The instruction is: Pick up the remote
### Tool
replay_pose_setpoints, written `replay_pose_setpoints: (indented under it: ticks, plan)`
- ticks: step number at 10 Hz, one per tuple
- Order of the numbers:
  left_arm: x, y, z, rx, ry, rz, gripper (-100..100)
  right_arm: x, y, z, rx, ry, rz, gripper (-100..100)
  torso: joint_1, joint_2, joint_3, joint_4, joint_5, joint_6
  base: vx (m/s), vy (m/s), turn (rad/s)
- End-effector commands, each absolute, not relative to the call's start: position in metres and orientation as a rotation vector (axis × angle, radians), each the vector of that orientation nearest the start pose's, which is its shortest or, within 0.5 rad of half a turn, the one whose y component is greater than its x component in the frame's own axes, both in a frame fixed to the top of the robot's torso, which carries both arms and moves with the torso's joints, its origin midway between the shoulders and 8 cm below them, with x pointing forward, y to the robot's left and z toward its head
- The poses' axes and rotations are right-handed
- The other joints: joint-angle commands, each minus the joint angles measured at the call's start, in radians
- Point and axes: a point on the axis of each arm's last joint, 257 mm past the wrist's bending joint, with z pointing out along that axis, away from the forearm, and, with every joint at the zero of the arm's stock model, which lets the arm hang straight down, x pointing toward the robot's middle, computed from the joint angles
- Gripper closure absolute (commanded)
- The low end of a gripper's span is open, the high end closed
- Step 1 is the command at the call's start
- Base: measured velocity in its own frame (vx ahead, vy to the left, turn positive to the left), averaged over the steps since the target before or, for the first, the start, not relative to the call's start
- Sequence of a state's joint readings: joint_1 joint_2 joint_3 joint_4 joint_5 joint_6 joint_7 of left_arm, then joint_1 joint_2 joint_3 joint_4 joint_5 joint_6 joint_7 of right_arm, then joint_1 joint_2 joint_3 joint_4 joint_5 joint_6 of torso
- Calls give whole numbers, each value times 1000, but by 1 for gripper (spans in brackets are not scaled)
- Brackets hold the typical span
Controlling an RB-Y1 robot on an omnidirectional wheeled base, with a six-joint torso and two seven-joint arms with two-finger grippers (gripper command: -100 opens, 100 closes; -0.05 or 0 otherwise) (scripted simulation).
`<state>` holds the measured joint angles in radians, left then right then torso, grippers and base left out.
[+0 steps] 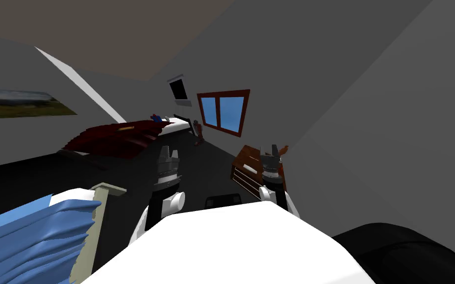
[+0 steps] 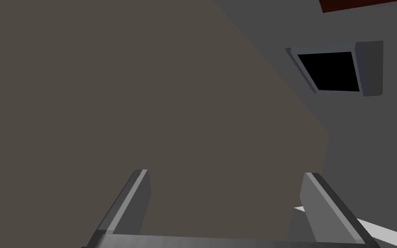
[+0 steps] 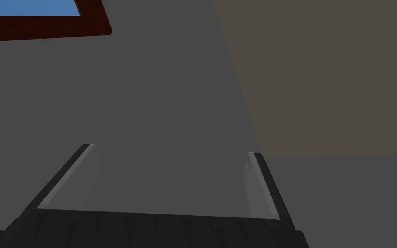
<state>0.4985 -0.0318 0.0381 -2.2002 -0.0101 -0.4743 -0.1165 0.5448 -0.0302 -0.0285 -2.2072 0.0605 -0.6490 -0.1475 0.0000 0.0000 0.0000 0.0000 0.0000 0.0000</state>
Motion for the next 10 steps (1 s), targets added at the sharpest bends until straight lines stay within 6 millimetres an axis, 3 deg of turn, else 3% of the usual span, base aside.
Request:
replay_pose_setpoints:
  ticks: [1,4,8,9,10]
  plan:
    - [359,299,-16,-708,692,-1127,0,333,-277,-11,621,689,1356,-100,0,0,0,0,0,0,-14,4,107]
    - [359,299,-16,-708,692,-1127,0,340,-274,-54,639,839,1303,-100,0,1,1,0,0,0,-17,0,133]
    - [359,299,-16,-708,692,-1127,0,339,-279,-145,692,1117,1177,-100,-2,-1,-1,0,-1,0,16,-20,192]
    - [359,299,-16,-708,692,-1127,0,339,-277,-146,682,1127,1170,-100,-2,-2,-1,0,0,0,23,-21,60]
    - [359,299,-16,-708,692,-1126,0,335,-280,-174,695,1210,1127,-100,-2,-2,-1,0,0,0,23,-12,138]
